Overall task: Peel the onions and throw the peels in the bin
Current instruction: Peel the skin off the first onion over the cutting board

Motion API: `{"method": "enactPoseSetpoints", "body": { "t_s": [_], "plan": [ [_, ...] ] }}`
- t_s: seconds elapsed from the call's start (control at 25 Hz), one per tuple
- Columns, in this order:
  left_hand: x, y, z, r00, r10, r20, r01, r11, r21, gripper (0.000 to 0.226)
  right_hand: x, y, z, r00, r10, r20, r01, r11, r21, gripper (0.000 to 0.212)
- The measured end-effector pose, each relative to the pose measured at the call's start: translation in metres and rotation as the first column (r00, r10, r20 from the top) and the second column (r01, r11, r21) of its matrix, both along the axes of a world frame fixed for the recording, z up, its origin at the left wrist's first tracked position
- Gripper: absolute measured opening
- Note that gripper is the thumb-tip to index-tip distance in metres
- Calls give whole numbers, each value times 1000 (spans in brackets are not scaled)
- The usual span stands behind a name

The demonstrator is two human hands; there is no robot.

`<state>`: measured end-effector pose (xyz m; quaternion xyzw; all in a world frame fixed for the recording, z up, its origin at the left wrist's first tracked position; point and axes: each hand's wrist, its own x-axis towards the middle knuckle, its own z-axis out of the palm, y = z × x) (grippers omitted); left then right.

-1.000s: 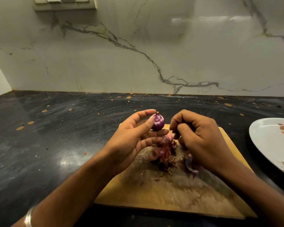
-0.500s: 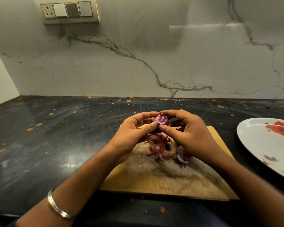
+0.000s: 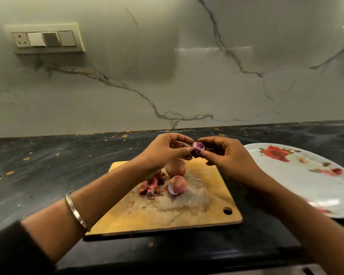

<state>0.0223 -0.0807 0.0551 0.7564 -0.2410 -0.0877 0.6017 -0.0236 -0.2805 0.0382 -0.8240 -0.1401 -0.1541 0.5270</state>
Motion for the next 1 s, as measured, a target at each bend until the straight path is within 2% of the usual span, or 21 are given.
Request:
{"method": "enactPoseSetpoints", "body": {
  "t_s": [0.24, 0.52, 0.76, 1.0],
  "plan": [
    [9, -105, -5, 987, -115, 109, 91, 976, 199, 26, -14, -85, -9, 974, -222, -44, 217, 971, -99, 31],
    [25, -188, -25, 965, -210, 157, 149, 931, 332, 31, -15, -150, -33, 915, -387, -112, 377, 921, -101, 27],
    [47, -212, -49, 962, -181, 206, 71, 890, 451, 27, 1, -164, -46, 870, -468, -157, 446, 882, -154, 24],
    [56, -224, -57, 938, -165, 304, -41, 819, 572, 26, 8, -166, -53, 862, -497, -102, 447, 840, -309, 21]
  ]
}}
